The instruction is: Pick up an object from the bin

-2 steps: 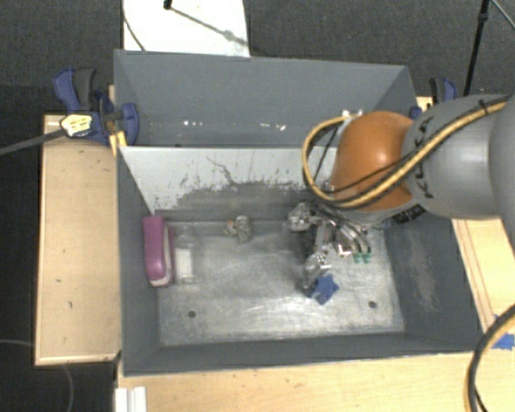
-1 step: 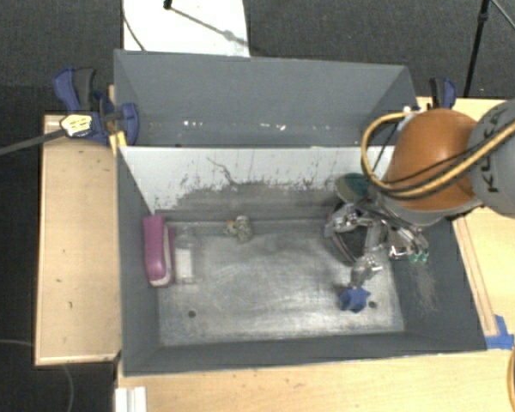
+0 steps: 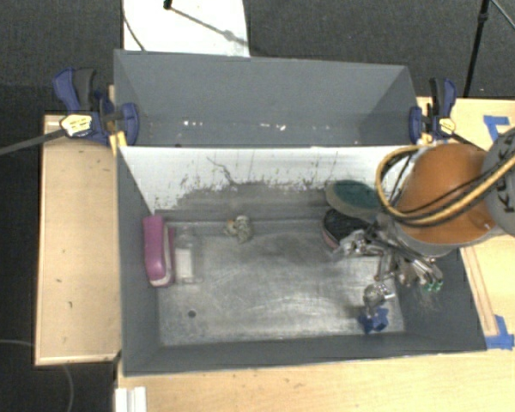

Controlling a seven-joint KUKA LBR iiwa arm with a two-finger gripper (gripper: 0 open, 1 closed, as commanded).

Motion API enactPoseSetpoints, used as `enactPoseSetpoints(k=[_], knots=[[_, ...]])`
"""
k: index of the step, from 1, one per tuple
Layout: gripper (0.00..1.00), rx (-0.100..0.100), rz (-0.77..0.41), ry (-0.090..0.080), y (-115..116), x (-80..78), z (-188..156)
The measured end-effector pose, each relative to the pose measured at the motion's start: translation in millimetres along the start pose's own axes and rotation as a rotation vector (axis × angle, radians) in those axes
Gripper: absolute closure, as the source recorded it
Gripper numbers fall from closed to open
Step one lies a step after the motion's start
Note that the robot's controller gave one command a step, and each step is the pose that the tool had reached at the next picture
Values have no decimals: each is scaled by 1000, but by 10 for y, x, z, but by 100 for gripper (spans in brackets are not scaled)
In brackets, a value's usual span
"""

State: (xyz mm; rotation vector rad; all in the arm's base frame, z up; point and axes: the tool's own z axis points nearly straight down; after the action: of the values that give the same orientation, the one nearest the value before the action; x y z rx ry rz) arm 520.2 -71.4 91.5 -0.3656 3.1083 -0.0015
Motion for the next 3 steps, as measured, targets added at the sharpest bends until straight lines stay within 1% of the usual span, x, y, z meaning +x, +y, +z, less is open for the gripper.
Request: enactPoseSetpoints(k=[1, 2, 3], knots=[[0, 0, -82, 7, -214, 341, -386], [0, -1, -500, 0, -480, 491, 161], [100, -3, -496, 4, -476, 501, 153]])
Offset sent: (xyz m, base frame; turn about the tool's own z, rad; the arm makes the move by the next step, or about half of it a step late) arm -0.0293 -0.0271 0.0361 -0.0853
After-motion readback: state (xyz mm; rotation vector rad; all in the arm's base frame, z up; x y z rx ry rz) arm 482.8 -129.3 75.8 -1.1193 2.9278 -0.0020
